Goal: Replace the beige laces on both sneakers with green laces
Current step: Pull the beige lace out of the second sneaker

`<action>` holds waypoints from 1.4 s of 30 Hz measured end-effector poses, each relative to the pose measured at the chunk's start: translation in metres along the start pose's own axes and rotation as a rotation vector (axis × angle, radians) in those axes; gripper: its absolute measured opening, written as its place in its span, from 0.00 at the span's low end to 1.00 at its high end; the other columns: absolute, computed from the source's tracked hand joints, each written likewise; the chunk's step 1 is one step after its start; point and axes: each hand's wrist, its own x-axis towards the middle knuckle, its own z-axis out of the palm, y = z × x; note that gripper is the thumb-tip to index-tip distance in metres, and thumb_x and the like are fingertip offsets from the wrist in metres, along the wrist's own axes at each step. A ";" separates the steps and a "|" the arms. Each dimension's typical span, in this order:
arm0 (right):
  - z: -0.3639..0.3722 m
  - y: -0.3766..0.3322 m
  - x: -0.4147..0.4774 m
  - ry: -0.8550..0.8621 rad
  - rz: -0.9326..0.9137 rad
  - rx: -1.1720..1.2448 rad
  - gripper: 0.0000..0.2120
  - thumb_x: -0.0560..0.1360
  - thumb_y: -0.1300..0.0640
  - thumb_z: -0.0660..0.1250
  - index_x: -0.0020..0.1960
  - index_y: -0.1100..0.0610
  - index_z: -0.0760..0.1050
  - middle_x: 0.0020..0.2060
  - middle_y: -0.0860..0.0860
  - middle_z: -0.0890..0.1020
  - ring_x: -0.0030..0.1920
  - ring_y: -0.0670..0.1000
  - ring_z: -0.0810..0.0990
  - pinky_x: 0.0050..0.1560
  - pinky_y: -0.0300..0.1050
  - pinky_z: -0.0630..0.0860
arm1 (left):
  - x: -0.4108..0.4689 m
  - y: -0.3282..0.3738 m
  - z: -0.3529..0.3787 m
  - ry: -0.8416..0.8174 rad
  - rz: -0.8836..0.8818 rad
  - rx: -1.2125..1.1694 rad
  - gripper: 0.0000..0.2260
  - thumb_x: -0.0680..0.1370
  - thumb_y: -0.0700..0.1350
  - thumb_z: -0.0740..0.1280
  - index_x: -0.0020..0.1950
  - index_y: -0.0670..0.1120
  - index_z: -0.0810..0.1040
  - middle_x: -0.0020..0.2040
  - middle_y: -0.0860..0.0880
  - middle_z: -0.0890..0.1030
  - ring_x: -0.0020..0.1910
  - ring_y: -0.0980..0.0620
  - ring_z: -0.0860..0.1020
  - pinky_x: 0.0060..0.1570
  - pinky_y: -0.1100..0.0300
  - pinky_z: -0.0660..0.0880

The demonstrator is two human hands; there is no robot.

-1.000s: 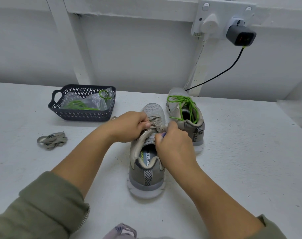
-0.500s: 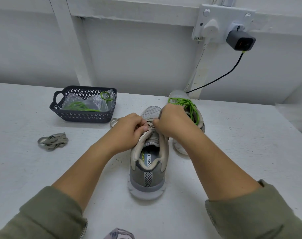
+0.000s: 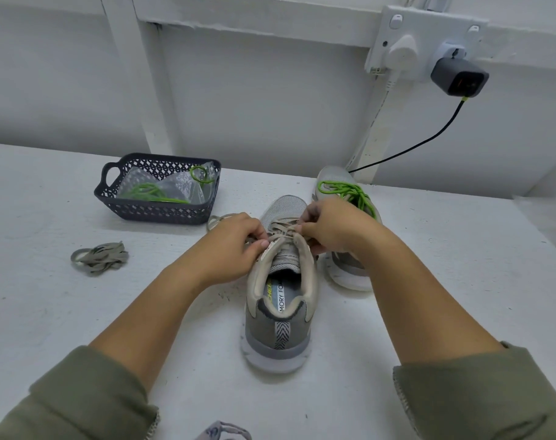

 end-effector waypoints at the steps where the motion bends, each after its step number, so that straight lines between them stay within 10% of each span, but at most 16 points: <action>1: 0.000 0.004 -0.002 0.002 -0.018 0.031 0.04 0.79 0.61 0.64 0.48 0.60 0.76 0.36 0.54 0.80 0.32 0.48 0.79 0.35 0.38 0.81 | 0.001 0.000 0.000 -0.002 0.000 -0.001 0.02 0.78 0.46 0.66 0.47 0.51 0.78 0.48 0.51 0.77 0.49 0.54 0.74 0.50 0.60 0.69; 8: 0.007 0.017 -0.016 0.223 -0.073 -0.131 0.04 0.79 0.57 0.56 0.48 0.53 0.70 0.46 0.52 0.80 0.46 0.55 0.82 0.42 0.42 0.74 | 0.003 0.008 -0.004 0.017 -0.102 -0.096 0.04 0.78 0.47 0.65 0.44 0.51 0.77 0.43 0.55 0.79 0.43 0.58 0.77 0.42 0.63 0.71; 13: 0.022 0.010 -0.047 0.285 -0.176 -0.323 0.11 0.77 0.46 0.62 0.46 0.55 0.69 0.36 0.50 0.75 0.39 0.53 0.75 0.33 0.44 0.65 | 0.004 0.015 -0.004 0.088 -0.190 -0.237 0.06 0.79 0.43 0.62 0.43 0.46 0.74 0.30 0.54 0.77 0.24 0.61 0.72 0.26 0.69 0.67; 17: 0.033 0.017 -0.044 0.407 -0.145 -0.429 0.09 0.77 0.52 0.60 0.43 0.55 0.63 0.33 0.50 0.68 0.40 0.55 0.69 0.27 0.43 0.56 | 0.002 0.002 -0.003 0.291 -0.412 -0.443 0.07 0.80 0.41 0.59 0.42 0.42 0.68 0.44 0.43 0.82 0.36 0.49 0.84 0.37 0.47 0.81; 24: 0.025 0.016 -0.046 0.397 -0.240 -0.348 0.12 0.81 0.48 0.57 0.46 0.56 0.70 0.39 0.52 0.76 0.41 0.55 0.73 0.37 0.46 0.64 | -0.005 0.009 -0.006 0.208 -0.361 0.217 0.17 0.81 0.46 0.58 0.68 0.42 0.70 0.64 0.42 0.74 0.63 0.42 0.71 0.61 0.50 0.67; 34: -0.002 0.007 0.011 0.079 -0.486 -0.722 0.09 0.77 0.55 0.65 0.53 0.48 0.82 0.45 0.47 0.69 0.49 0.52 0.76 0.50 0.52 0.75 | -0.017 0.036 -0.025 0.006 -0.160 -0.048 0.08 0.77 0.53 0.67 0.41 0.52 0.80 0.33 0.56 0.81 0.31 0.64 0.75 0.32 0.72 0.66; 42: 0.008 0.017 0.020 0.391 -0.417 -0.933 0.11 0.77 0.55 0.62 0.56 0.56 0.78 0.50 0.55 0.74 0.53 0.57 0.74 0.43 0.47 0.68 | -0.024 0.039 -0.019 0.111 -0.168 -0.007 0.14 0.74 0.54 0.69 0.32 0.48 0.77 0.27 0.53 0.78 0.27 0.60 0.72 0.29 0.64 0.67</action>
